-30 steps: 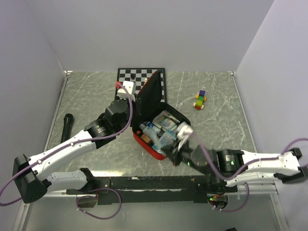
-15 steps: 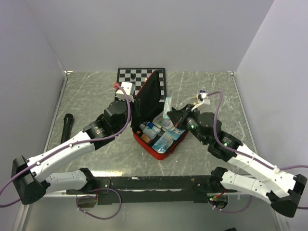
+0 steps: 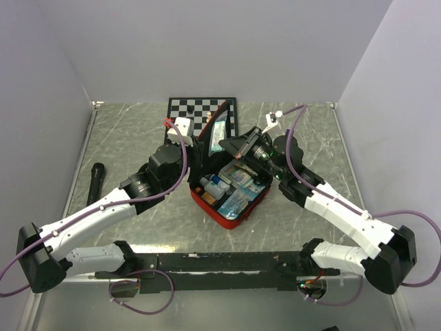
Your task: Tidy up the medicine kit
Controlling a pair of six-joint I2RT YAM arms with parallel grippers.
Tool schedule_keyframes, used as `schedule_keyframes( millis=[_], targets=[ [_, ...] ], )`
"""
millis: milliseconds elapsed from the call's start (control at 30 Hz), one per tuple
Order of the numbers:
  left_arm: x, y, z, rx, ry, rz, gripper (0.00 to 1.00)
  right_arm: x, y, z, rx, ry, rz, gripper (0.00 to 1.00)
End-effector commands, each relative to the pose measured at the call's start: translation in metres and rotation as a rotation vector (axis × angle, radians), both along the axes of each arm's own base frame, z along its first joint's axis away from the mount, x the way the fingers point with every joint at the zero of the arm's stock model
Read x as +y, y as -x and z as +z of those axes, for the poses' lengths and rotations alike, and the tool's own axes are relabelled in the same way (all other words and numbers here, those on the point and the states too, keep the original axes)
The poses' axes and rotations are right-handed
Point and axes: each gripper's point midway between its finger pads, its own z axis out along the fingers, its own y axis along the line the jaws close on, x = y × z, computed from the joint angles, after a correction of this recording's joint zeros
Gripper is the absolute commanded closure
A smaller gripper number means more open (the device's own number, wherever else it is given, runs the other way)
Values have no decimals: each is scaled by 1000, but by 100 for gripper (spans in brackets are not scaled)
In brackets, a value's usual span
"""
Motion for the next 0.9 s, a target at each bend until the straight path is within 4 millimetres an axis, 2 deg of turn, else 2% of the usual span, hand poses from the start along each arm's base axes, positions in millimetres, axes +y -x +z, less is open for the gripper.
schedule_keyframes(
  millis=[0, 167, 333, 667, 867],
  targets=[
    [-13, 3, 5, 16, 55, -47, 82, 8, -5, 36, -29, -173, 49, 100],
    [-10, 5, 3, 14, 56, -47, 83, 11, -16, 27, 18, -261, 57, 100],
    [-8, 6, 2, 15, 56, -47, 83, 13, -28, 16, 69, -278, 50, 100],
    [-5, 8, 0, 17, 51, -45, 83, 18, -48, -7, 111, -239, 33, 100],
    [-2, 9, -2, 15, 51, -38, 83, 22, -51, -21, 91, -177, 60, 100]
  ],
)
